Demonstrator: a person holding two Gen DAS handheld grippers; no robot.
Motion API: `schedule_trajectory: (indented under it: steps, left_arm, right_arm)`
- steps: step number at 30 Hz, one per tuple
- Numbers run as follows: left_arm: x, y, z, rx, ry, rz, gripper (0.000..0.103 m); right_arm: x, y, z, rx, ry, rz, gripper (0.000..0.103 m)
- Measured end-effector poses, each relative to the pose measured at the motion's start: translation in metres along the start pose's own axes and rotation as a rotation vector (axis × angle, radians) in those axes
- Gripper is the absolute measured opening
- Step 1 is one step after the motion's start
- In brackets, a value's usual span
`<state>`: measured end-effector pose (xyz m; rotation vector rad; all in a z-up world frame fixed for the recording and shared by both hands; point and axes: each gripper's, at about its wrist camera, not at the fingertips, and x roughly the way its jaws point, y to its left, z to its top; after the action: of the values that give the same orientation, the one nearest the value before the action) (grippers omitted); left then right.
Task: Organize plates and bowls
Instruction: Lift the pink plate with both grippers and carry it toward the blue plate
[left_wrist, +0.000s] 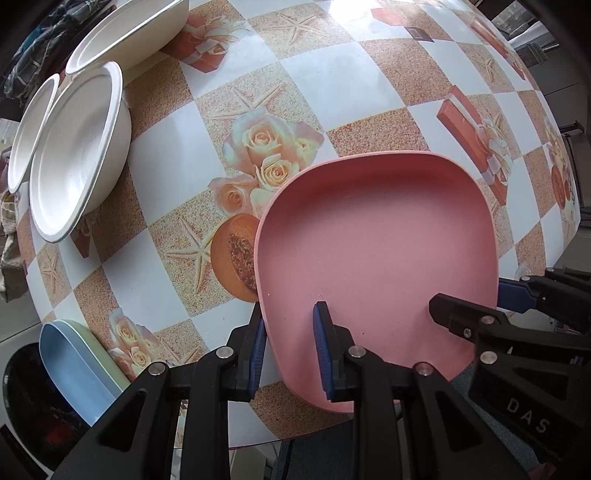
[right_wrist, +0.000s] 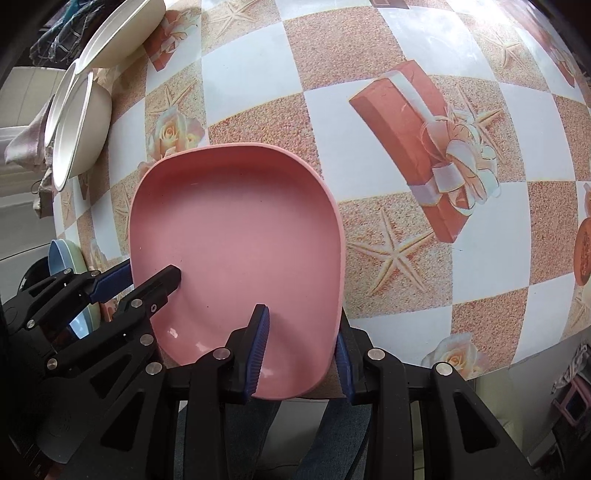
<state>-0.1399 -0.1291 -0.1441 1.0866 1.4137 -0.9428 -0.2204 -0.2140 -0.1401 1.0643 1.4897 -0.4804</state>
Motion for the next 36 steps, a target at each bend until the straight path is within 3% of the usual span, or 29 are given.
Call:
schedule_trajectory:
  steps: [12,28,36]
  left_arm:
    - [-0.017,0.045,-0.034,-0.047,-0.014,-0.023,0.027]
    - [-0.066,0.115,-0.068,-0.166,-0.159,-0.075,0.027]
    - [-0.086,0.142,-0.070,-0.228,-0.215,-0.088,0.027]
  right_arm:
    - [-0.010,0.052,-0.009,-0.097,0.018,-0.018,0.037]
    - [-0.051,0.126,0.013,-0.299,-0.052,-0.124,0.037]
    - [-0.052,0.156,0.021,-0.373,-0.065,-0.169,0.037]
